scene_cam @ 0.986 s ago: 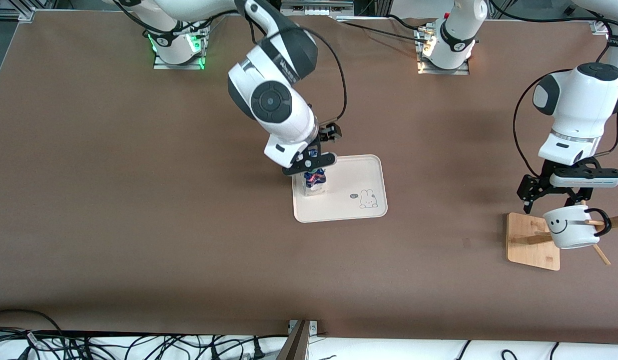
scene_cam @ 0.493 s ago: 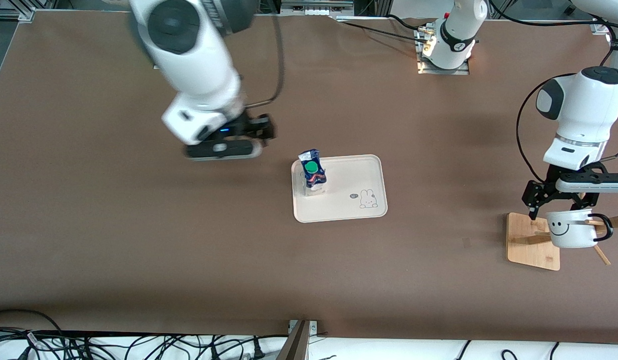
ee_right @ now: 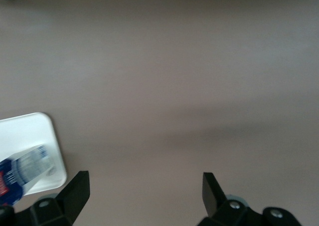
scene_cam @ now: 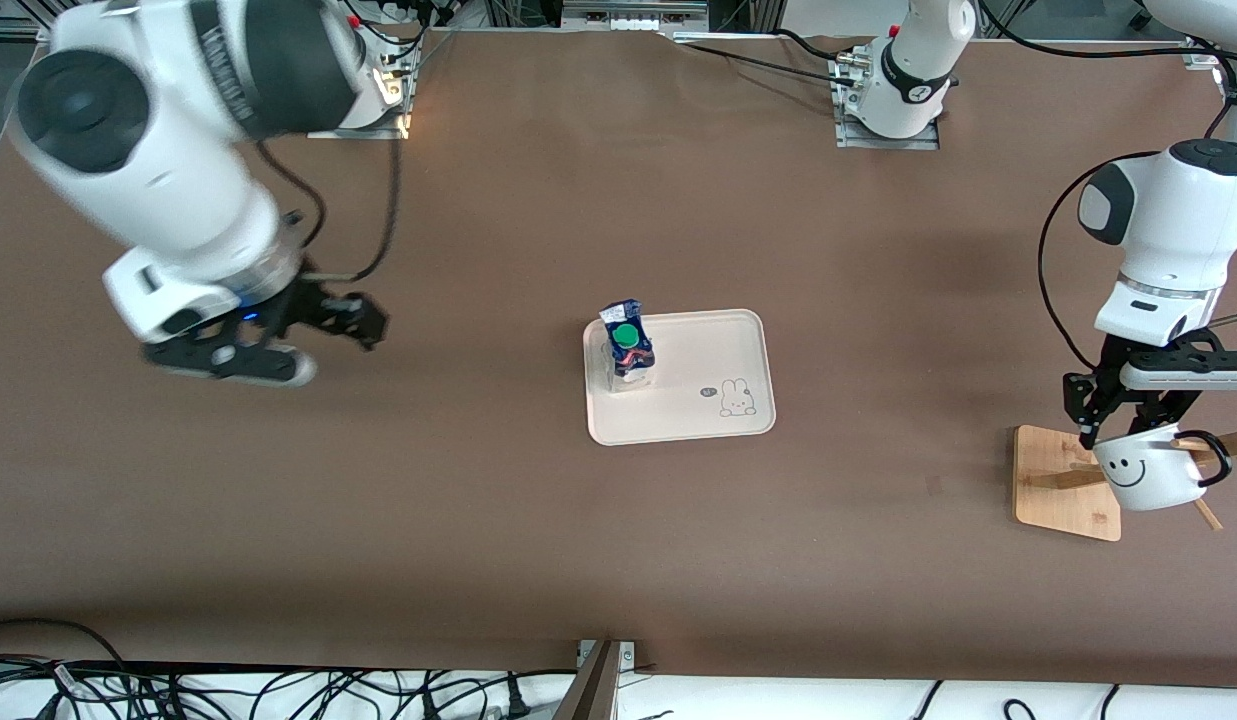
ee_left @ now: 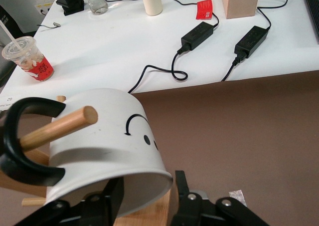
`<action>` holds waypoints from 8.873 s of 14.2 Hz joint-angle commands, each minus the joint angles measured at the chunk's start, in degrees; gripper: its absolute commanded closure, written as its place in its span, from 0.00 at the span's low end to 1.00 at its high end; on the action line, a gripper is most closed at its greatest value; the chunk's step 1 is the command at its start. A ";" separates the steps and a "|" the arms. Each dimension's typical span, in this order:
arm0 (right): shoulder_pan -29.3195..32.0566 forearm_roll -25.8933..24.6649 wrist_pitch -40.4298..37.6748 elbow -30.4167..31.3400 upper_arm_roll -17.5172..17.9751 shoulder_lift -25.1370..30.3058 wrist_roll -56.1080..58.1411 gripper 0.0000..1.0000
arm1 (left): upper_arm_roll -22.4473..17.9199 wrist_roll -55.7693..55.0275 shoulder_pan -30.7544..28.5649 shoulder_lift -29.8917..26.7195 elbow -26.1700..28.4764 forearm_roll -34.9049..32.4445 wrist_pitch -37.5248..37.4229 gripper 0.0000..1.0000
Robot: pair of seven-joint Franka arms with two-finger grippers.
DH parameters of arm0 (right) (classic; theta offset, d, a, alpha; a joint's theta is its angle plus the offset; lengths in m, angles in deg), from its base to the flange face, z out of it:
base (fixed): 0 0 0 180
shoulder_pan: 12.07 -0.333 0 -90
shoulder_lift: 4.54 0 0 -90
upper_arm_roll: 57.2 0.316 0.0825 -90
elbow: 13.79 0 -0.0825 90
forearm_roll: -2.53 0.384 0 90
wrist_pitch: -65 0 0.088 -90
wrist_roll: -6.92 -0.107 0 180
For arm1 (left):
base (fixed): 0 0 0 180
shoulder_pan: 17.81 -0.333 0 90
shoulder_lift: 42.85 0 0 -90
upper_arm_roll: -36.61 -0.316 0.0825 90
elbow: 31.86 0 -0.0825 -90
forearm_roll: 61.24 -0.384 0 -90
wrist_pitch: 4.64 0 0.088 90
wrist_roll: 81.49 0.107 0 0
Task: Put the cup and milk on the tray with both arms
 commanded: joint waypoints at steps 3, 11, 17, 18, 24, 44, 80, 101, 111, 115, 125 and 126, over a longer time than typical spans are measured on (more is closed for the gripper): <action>9.75 1.34 -0.67 2.06 0.69 -1.36 4.11 0.00 | -0.08 0.29 -0.45 0.31 -1.07 -2.35 0.43 0.57; 11.50 -10.84 2.66 10.22 5.32 0.38 2.26 0.00 | 0.01 0.38 -0.71 -0.57 -0.11 -3.40 0.60 0.94; 25.29 -10.71 7.14 16.31 20.11 5.84 7.25 0.00 | 0.10 -0.06 -0.63 -1.36 -0.02 -3.40 0.52 1.00; 26.88 -8.51 9.07 16.30 20.99 6.63 7.44 0.00 | 0.19 0.02 -0.63 -1.53 -0.02 -3.49 0.52 1.00; 29.18 -20.45 25.17 27.44 21.35 9.00 10.08 0.00 | 3.17 -0.68 0.52 -1.62 -0.46 -3.40 0.52 1.00; 29.80 -5.77 3.64 14.03 15.64 9.89 13.16 0.00 | 23.21 -10.96 10.62 6.89 -18.73 3.51 -43.93 1.00; 34.19 0.48 1.17 16.22 17.92 15.95 23.26 0.00 | 16.54 -19.93 26.44 33.62 -46.42 15.76 -71.20 1.00; 34.72 -6.91 5.84 22.20 20.73 20.18 23.44 0.00 | 14.78 -21.42 27.85 35.03 -46.07 15.49 -68.74 0.77; 34.89 -6.29 5.66 22.11 20.21 20.00 23.35 0.00 | 13.20 -19.66 24.61 26.96 -45.99 15.23 -70.23 0.00; 34.89 -6.21 5.66 22.11 20.12 20.08 23.26 0.00 | 12.93 -19.05 18.38 18.26 -44.94 15.32 -75.59 0.00; 34.89 -6.03 4.78 22.11 20.21 19.91 23.35 0.00 | 8.10 -13.72 9.31 -1.44 -39.83 15.14 -88.87 0.00; 34.89 -6.03 4.78 22.11 20.21 19.91 23.26 0.00 | 8.01 -9.25 9.48 -1.88 -39.75 15.06 -88.70 0.00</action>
